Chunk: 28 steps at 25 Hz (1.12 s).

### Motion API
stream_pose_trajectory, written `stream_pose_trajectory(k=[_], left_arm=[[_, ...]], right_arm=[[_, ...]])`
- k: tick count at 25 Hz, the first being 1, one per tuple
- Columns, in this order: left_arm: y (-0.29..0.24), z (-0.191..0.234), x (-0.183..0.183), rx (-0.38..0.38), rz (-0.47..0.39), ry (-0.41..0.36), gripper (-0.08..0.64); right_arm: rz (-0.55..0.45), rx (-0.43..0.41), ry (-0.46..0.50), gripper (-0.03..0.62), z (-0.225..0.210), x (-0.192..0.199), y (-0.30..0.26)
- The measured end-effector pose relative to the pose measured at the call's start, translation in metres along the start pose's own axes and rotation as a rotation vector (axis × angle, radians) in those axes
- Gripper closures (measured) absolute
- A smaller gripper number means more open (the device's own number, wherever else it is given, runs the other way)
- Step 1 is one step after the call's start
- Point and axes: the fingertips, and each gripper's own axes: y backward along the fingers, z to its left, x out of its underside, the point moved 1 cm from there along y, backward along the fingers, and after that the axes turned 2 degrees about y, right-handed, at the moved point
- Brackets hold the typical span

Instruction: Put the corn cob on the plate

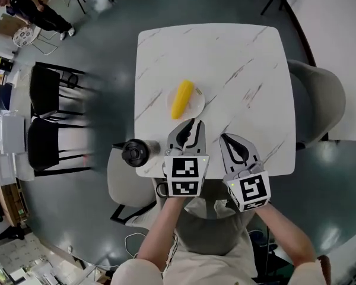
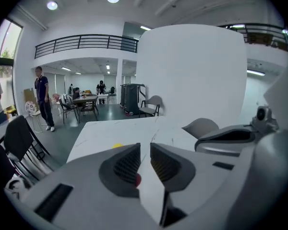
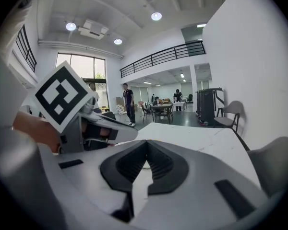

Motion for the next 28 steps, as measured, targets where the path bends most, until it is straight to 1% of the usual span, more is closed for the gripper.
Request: stream_pose_trajectory(k=[1, 3, 7, 9, 12, 17, 20, 23, 26, 28], left_arm=[[0.01, -0.004, 0.001, -0.006, -0.012, -0.002, 0.498], [0.03, -0.007, 0.005, -0.021, -0.03, 0.004, 0.549], [0.071, -0.017, 0.016, -0.022, -0.044, 0.079, 0.552], [0.093, -0.025, 0.014, -0.024, -0.056, 0.091, 0.552], [0.126, -0.038, 0.006, -0.022, -0.081, 0.085, 0.552], [0.173, -0.069, 0.006, -0.002, -0.071, 0.051, 0.552], [0.194, -0.088, 0.004, 0.024, -0.072, 0.047, 0.552], [0.218, -0.109, 0.013, 0.053, -0.056, 0.05, 0.552], [0.241, -0.126, 0.018, 0.052, -0.064, 0.065, 0.552], [0.253, -0.131, 0.022, 0.047, -0.063, 0.074, 0.552]], right_arm=[[-0.004, 0.006, -0.001, 0.591, 0.0, -0.001, 0.007], [-0.008, 0.016, -0.004, 0.591, 0.002, -0.002, 0.018], [0.002, 0.012, -0.007, 0.591, 0.014, -0.004, 0.046], [-0.011, 0.004, 0.005, 0.591, 0.022, -0.015, 0.062], [-0.028, -0.019, 0.003, 0.591, 0.036, -0.031, 0.081], [-0.003, -0.04, -0.054, 0.591, 0.054, -0.037, 0.116], [-0.033, -0.039, -0.028, 0.591, 0.062, -0.05, 0.135], [-0.061, -0.041, 0.001, 0.591, 0.073, -0.06, 0.161], [-0.064, -0.028, 0.017, 0.591, 0.075, -0.065, 0.189], [-0.064, -0.032, 0.001, 0.591, 0.076, -0.068, 0.199]])
